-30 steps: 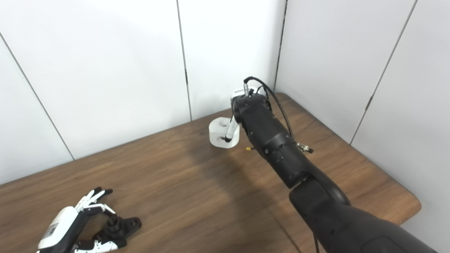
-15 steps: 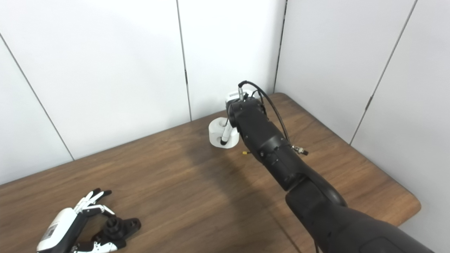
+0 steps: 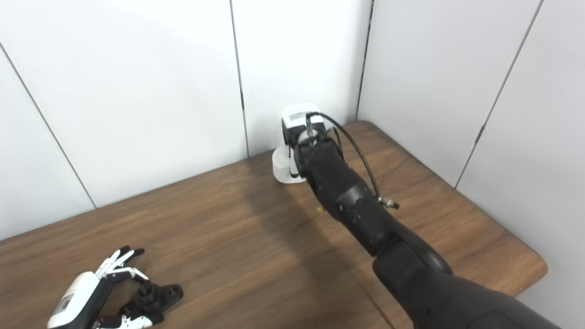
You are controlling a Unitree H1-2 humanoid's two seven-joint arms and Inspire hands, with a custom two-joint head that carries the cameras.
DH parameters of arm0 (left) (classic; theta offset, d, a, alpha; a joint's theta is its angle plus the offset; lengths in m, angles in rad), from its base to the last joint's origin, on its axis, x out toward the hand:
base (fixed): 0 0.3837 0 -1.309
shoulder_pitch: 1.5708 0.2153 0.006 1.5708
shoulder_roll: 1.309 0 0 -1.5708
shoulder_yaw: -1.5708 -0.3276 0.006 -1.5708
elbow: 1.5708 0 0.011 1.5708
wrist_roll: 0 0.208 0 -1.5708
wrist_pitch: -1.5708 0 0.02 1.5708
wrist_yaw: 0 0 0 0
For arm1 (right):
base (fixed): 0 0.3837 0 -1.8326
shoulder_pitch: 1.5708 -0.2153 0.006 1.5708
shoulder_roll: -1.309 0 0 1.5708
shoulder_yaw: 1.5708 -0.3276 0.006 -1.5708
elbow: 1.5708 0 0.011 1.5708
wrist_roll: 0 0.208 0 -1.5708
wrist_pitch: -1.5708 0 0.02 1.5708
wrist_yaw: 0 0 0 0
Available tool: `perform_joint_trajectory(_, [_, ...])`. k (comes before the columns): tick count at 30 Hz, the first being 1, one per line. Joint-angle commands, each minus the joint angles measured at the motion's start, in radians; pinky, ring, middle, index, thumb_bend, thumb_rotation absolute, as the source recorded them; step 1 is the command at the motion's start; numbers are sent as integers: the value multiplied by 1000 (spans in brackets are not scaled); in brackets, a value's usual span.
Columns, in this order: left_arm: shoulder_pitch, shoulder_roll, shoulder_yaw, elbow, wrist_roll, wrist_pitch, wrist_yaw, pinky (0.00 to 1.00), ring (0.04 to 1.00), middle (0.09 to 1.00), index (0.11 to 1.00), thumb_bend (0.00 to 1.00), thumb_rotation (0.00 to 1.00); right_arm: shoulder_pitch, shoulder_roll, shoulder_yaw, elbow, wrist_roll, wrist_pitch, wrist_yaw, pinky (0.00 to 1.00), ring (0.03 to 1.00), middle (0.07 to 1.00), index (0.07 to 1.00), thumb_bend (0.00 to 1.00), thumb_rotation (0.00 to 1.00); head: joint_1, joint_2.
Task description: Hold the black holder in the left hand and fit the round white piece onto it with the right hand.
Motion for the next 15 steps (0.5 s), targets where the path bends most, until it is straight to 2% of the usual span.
perform_joint_trajectory(1, [79, 40, -17, 51, 40, 60, -55, 1000, 1000, 929, 483, 524, 55, -34, -23, 6, -7, 18, -11, -82, 988, 873, 768, 483, 523, 137, -1, 1])
perform_joint_trajectory(7, [79, 35, -15, 49, 43, 58, -49, 1000, 1000, 926, 483, 524, 54, -28, -38, 32, 3, 59, -17, -170, 919, 815, 733, 484, 521, 139, 13, 11])
perform_joint_trajectory(10, [82, 33, -15, 42, 43, 66, -52, 1000, 1000, 927, 483, 524, 54, -21, -49, 36, -26, 90, -26, -176, 902, 823, 742, 483, 521, 140, 37, 20])
perform_joint_trajectory(13, [86, 30, -16, 30, 44, 74, -55, 1000, 1000, 926, 483, 524, 54, -19, -48, 24, -107, 142, -13, -113, 906, 829, 746, 483, 522, 141, 76, 37])
perform_joint_trajectory(15, [87, 26, -20, 29, 52, 74, -52, 1000, 1000, 926, 483, 524, 54, -30, -40, 21, -188, 173, 23, -1, 889, 809, 733, 482, 523, 138, 120, 50])
